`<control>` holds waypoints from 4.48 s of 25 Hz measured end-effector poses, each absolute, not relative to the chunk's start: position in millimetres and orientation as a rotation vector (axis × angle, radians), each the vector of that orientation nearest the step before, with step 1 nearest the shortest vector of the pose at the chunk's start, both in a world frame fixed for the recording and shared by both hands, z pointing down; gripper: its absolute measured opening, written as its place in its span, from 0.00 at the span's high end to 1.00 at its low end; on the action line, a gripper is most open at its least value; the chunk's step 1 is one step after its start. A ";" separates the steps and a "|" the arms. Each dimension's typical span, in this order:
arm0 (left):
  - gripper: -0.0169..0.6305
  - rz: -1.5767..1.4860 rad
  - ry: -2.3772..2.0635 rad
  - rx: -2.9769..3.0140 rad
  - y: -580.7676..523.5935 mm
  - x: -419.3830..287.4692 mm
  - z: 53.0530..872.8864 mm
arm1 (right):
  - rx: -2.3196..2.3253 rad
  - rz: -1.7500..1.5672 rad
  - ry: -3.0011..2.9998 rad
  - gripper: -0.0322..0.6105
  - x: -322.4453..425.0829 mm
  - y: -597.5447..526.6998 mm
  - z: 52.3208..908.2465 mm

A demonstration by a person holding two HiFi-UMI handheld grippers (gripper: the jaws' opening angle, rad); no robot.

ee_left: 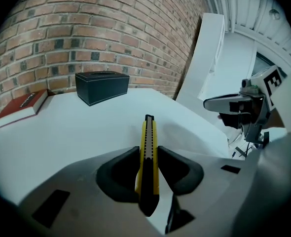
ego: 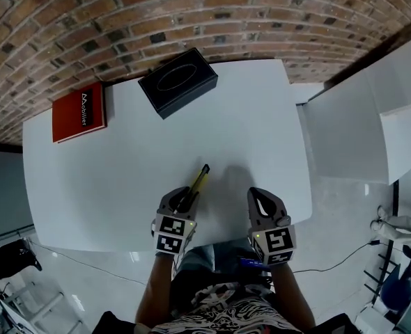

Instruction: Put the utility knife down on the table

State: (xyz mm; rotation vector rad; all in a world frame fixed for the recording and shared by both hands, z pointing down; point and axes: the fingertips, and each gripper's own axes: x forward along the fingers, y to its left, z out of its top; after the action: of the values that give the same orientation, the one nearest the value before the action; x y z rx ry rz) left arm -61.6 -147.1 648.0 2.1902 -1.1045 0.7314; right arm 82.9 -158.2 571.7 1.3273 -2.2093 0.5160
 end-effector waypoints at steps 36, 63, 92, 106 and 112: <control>0.78 0.854 -1.011 2.242 -137.8 -46.2 679.0 | 1.341 0.606 -2.199 0.95 97.0 -164.0 579.2; 0.87 0.536 -1.102 2.297 -161.7 -56.7 576.6 | 1.416 0.456 -2.298 0.95 80.9 -147.1 521.6; 0.91 0.359 -1.357 2.457 -148.1 -83.0 457.0 | 1.445 0.266 -2.470 0.95 47.4 -125.0 439.1; 0.92 0.351 -1.361 2.443 -144.7 -91.9 459.5 | 1.439 0.268 -2.467 0.95 41.7 -119.3 440.0; 0.92 0.355 -1.366 2.438 -145.3 -98.2 462.0 | 1.448 0.272 -2.461 0.95 39.9 -122.5 441.4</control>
State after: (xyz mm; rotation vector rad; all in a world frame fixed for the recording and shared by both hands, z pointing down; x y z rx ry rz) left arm -98.2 -145.3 462.0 2.4375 -1.3663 0.3548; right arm 39.9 -122.5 441.4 1.4476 -2.4610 0.2718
